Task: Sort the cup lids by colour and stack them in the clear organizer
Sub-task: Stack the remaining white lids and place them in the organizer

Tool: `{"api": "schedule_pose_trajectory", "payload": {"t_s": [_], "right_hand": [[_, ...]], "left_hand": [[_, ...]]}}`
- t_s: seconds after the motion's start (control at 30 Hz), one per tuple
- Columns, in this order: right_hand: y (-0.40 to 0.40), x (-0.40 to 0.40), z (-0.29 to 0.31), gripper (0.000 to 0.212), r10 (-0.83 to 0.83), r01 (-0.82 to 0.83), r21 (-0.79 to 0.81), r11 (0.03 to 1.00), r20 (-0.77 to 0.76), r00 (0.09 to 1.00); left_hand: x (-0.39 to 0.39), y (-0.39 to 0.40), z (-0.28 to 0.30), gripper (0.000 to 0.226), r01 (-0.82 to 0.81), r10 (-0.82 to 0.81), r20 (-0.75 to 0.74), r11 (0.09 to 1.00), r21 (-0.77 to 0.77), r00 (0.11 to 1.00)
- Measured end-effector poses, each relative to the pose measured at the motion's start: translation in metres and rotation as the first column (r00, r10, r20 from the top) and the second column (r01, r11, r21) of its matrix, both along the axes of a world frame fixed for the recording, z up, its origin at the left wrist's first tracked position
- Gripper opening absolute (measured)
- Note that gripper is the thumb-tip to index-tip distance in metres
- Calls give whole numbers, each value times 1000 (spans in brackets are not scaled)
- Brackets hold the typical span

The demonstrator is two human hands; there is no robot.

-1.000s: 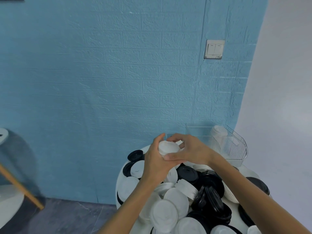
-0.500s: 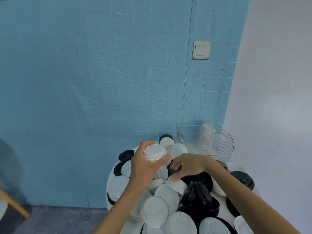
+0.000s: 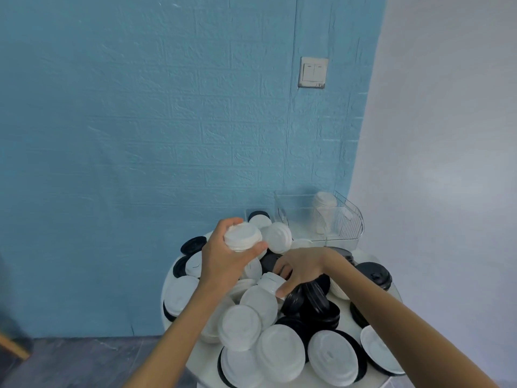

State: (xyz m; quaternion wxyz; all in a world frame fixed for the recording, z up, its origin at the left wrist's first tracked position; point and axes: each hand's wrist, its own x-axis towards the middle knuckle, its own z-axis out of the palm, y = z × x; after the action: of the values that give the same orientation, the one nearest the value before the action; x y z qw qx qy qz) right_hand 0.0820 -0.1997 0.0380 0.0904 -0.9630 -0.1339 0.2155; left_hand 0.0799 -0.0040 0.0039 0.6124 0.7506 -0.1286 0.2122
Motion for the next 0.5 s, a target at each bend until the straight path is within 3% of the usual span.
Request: {"api": "schedule_pose_trajectory", "payload": {"t_s": [0.17,0.5], "right_hand": [[-4,-4,-7,36,-83,72,82,994,141,987],[-5,-11,-20,22,-253,172,242,955,357,899]], "left_hand": [[-4,-4,0,63,-3,3,6,1000,-1,1000],[-6,-7,-8,63,-13,13,19,1000,-5,1000]]}}
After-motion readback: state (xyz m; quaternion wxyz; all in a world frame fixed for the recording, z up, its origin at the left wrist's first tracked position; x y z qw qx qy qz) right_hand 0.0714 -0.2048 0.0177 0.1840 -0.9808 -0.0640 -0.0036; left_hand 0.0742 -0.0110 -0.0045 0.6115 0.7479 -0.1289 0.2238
